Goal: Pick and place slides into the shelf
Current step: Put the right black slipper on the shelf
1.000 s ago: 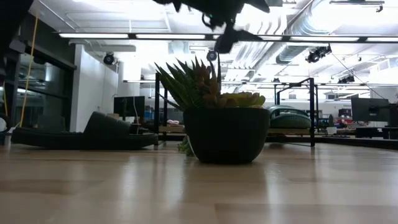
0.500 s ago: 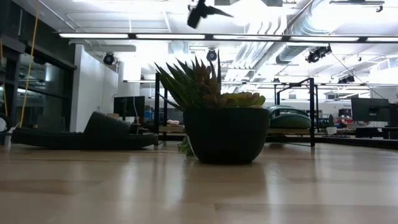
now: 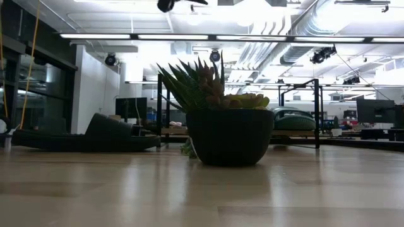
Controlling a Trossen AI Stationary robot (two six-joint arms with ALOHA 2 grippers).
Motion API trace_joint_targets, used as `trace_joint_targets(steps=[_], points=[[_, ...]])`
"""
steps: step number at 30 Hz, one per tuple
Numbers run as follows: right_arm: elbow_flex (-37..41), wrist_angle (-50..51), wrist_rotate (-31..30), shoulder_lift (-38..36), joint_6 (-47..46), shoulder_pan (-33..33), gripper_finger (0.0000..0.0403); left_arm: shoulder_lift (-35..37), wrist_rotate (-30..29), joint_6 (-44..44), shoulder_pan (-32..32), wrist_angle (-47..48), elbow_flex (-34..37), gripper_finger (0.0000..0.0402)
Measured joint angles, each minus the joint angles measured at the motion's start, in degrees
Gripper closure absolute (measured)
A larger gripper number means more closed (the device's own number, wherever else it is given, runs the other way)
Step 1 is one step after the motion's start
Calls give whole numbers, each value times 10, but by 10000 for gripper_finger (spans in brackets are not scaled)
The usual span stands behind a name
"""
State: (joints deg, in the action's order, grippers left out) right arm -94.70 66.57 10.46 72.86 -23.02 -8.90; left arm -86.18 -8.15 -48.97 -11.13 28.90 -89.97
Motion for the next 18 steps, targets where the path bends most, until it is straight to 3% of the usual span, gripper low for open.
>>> trace_joint_targets(steps=[18], points=[[0,123,106,149,70,-134,275,50,2,42,4,81,0,117]])
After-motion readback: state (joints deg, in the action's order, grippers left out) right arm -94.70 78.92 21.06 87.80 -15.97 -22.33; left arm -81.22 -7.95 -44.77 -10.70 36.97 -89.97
